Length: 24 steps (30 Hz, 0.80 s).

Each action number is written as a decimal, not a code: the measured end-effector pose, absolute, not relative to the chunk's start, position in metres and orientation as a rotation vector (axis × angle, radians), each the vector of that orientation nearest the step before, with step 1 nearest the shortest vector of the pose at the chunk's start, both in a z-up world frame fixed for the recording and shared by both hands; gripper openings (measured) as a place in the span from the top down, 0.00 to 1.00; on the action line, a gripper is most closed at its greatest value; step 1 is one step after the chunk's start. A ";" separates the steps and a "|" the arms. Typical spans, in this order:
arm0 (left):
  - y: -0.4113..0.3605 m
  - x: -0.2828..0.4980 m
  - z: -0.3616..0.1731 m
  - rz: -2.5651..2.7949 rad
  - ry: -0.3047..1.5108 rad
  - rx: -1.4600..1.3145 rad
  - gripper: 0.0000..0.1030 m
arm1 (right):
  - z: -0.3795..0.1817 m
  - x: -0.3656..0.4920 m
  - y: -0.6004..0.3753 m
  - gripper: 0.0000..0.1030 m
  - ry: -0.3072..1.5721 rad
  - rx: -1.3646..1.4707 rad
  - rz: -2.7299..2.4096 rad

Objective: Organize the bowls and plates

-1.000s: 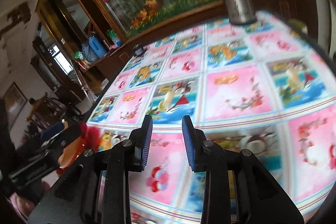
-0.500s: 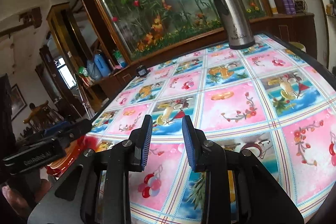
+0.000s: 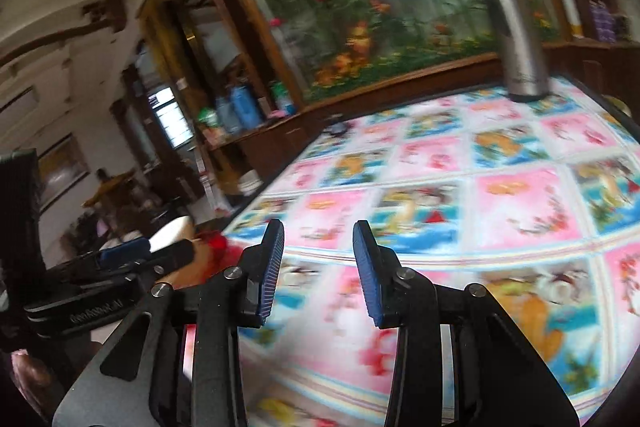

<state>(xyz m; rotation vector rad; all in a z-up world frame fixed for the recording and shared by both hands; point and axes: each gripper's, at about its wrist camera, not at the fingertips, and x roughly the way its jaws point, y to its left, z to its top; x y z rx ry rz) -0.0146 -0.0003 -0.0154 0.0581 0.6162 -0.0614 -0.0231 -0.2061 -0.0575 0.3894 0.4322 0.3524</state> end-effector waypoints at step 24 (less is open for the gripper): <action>0.114 -0.047 -0.006 0.176 0.583 -0.083 0.17 | -0.023 -0.041 -0.060 0.65 0.455 0.205 0.592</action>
